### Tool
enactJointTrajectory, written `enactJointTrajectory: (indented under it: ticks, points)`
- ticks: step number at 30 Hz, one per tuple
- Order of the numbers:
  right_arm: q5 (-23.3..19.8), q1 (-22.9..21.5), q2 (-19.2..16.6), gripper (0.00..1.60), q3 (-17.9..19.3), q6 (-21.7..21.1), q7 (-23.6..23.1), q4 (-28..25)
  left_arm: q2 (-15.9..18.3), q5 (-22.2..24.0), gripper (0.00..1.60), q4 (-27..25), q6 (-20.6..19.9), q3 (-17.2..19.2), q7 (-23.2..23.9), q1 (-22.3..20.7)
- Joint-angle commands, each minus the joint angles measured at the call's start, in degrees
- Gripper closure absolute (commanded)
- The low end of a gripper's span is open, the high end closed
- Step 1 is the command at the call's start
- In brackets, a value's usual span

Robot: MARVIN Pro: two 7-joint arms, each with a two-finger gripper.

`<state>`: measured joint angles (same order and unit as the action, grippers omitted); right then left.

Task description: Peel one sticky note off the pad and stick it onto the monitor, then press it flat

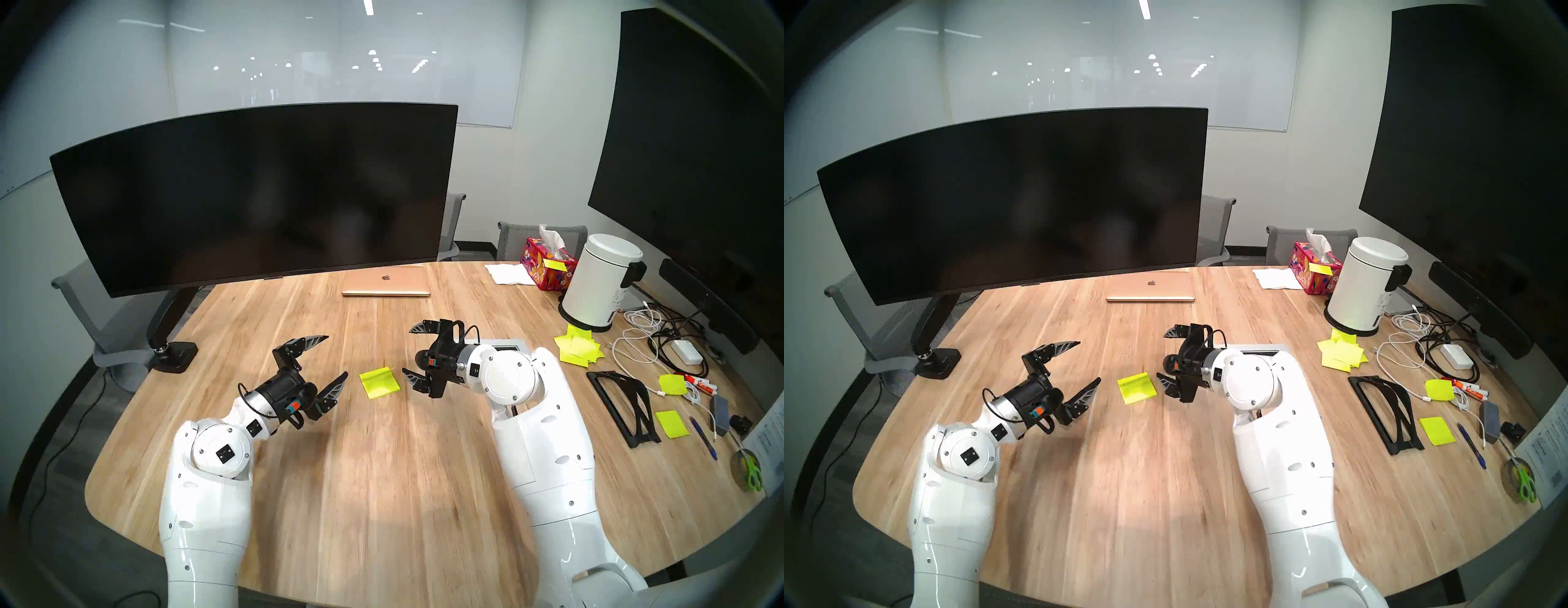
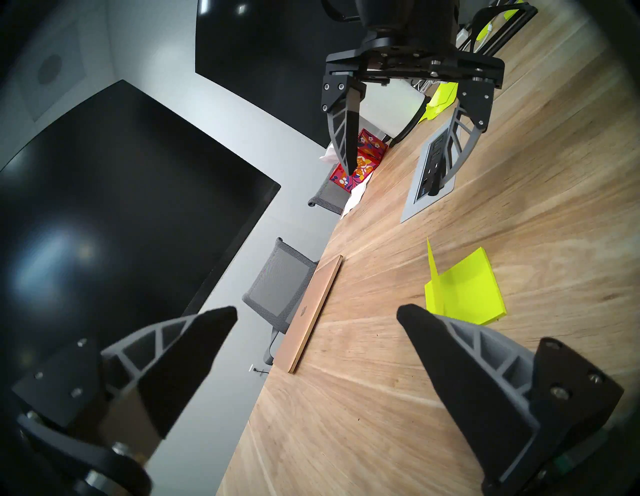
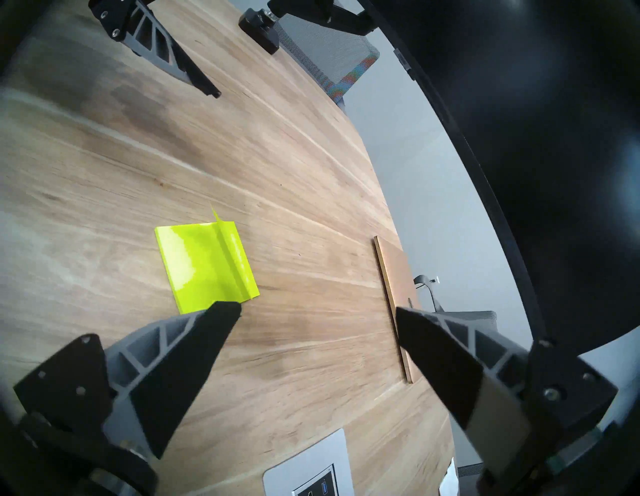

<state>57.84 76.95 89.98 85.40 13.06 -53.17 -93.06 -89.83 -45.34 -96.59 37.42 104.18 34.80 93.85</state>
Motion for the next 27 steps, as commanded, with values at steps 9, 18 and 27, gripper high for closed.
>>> enactJointTrajectory:
  ticks: [9,18,27]
  points:
    - [-0.06,-4.33,-1.61,0.00,-0.89,3.35,-0.81,2.59,-0.06,0.08,0.00,-0.90,0.06,0.08,-0.14,-0.33]
    - [-0.17,-4.98,-2.07,0.00,-1.58,4.27,-2.00,2.90,-0.08,0.07,0.00,-0.89,0.08,0.10,-0.12,-0.34]
    - [-0.13,-3.79,-2.62,0.00,-2.71,5.11,-4.00,1.76,-0.11,0.05,0.00,-0.91,0.09,0.12,-0.10,-0.34]
